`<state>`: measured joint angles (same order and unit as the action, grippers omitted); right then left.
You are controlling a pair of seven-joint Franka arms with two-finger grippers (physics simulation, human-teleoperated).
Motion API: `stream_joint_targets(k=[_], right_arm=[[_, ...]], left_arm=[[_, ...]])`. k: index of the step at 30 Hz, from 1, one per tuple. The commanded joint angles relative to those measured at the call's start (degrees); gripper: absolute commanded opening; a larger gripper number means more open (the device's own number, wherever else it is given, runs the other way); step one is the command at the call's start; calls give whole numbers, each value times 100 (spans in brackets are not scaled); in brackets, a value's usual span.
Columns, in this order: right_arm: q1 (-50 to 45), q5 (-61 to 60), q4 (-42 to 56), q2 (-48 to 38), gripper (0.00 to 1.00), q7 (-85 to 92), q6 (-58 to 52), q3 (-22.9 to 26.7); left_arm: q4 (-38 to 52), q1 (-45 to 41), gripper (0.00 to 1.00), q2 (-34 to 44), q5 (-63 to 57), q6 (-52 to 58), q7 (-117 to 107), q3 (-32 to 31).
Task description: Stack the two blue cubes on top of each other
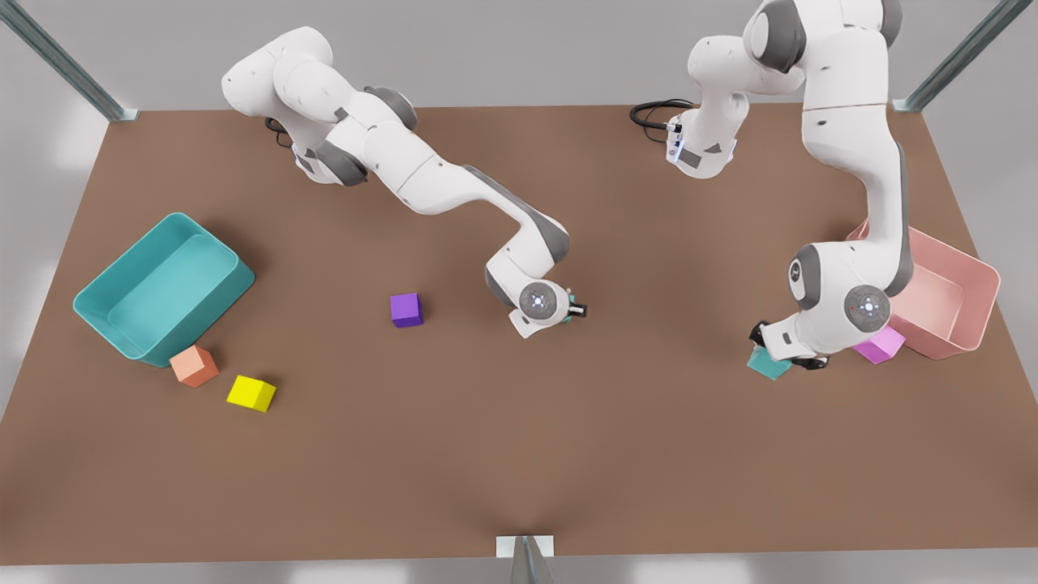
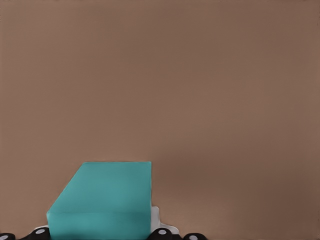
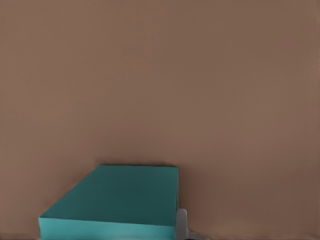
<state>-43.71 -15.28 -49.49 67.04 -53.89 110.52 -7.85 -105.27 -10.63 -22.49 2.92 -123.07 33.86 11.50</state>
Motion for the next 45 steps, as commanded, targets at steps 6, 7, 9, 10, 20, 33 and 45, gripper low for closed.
stream_joint_targets(k=[6, 7, 9, 10, 20, 33, 45], right_arm=[[-6, -415, -69, 55, 100, 1382, 136, 3], [-6, -406, -95, 55, 100, 1487, 136, 29], [20, -414, -78, 19, 100, 1513, -197, 38], [47, -432, -43, -16, 100, 1531, -356, 38], [425, -792, -25, -1035, 100, 2339, -1138, 301], [2321, 1281, -1106, -4058, 100, 5249, -3749, 2008], [4274, 1458, -2495, -4876, 100, 4317, -2755, 12]], left_arm=[[235, -35, 67, 16, 50, 908, -1830, -78], [235, -35, 67, 16, 50, 908, -1830, -78], [297, -53, 67, 25, 42, 1013, -1821, -104], [393, -44, 67, 16, 42, 1171, -1856, -166], [648, -62, 68, 16, 50, 1506, -2725, -605], [1756, -1485, 68, -1109, 42, 1453, -8043, -2283], [666, -1424, 68, -854, 42, -322, -8246, -2741]])
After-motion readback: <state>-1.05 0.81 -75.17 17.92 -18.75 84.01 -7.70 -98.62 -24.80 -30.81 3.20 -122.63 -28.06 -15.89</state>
